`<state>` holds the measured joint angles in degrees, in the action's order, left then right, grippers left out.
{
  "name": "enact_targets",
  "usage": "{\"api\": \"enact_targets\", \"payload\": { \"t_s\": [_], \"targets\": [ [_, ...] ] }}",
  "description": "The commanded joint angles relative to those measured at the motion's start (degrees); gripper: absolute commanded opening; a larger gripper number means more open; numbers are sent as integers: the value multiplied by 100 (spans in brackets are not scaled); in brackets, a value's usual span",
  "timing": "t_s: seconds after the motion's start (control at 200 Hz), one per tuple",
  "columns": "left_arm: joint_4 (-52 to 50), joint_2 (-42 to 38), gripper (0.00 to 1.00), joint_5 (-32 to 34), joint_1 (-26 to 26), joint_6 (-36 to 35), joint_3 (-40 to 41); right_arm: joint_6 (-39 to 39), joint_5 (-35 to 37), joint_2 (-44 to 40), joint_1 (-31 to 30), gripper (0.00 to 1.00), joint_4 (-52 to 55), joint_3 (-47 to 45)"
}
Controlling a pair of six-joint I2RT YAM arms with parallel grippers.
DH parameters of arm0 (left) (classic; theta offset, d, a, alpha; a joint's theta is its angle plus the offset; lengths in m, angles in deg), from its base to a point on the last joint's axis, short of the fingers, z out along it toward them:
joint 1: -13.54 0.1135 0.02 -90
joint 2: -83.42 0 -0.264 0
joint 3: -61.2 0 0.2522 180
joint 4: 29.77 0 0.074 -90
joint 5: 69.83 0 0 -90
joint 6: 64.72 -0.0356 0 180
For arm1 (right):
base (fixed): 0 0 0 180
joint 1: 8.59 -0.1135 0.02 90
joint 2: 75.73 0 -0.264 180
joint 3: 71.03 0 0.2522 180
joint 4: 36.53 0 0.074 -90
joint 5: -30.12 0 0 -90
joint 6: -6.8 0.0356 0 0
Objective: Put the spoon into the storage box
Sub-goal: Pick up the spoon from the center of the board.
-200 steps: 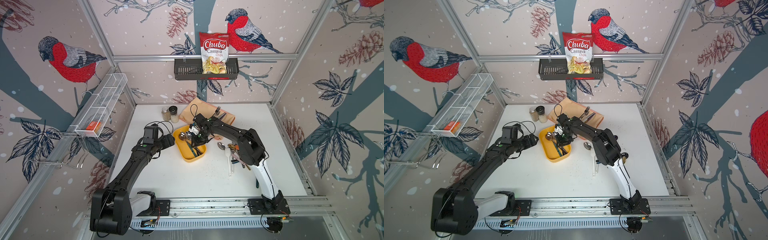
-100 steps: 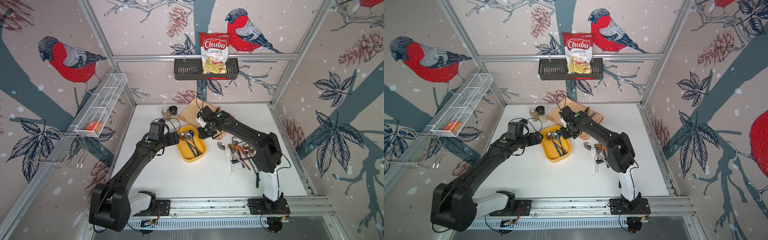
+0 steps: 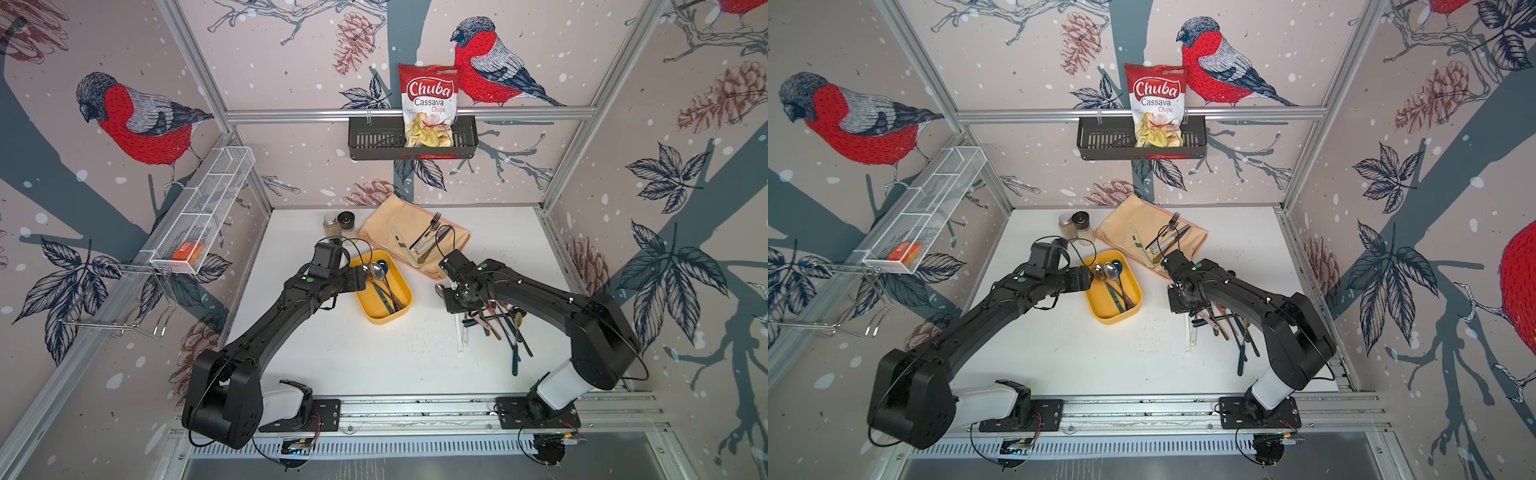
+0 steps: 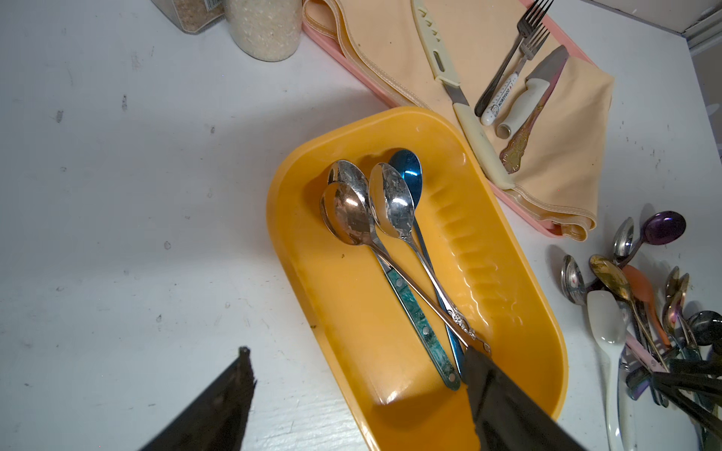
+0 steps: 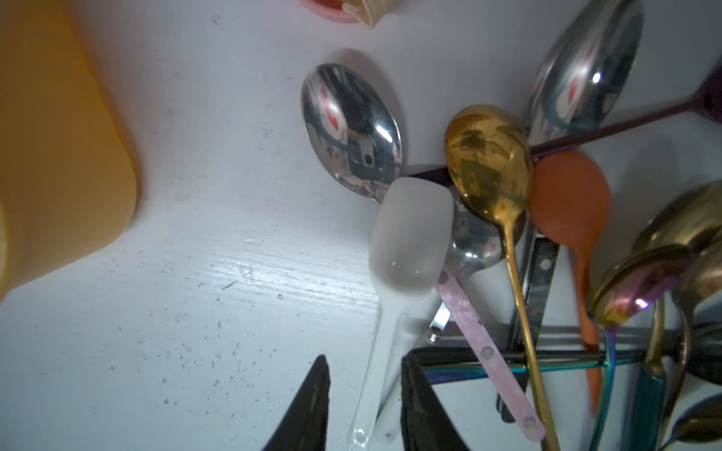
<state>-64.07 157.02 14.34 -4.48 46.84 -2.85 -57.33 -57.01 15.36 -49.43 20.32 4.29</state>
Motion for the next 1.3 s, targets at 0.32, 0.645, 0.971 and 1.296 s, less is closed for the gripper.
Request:
{"api": "enact_targets", "payload": {
  "t_s": [0.32,0.645,0.971,1.296],
  "targets": [
    [-70,-13,86,126,-21,-34,-46,17,152,125,-12,30,-538,-512],
    [-117,27,86,135,-19,-29,-127,-53,162,329,-11,30,-682,-654],
    [-166,48,86,167,-24,-64,-160,-130,-8,544,-21,26,-899,-778],
    [-173,84,86,176,-22,-62,-188,-191,-164,611,-114,15,-1011,-866]
  ]
}}
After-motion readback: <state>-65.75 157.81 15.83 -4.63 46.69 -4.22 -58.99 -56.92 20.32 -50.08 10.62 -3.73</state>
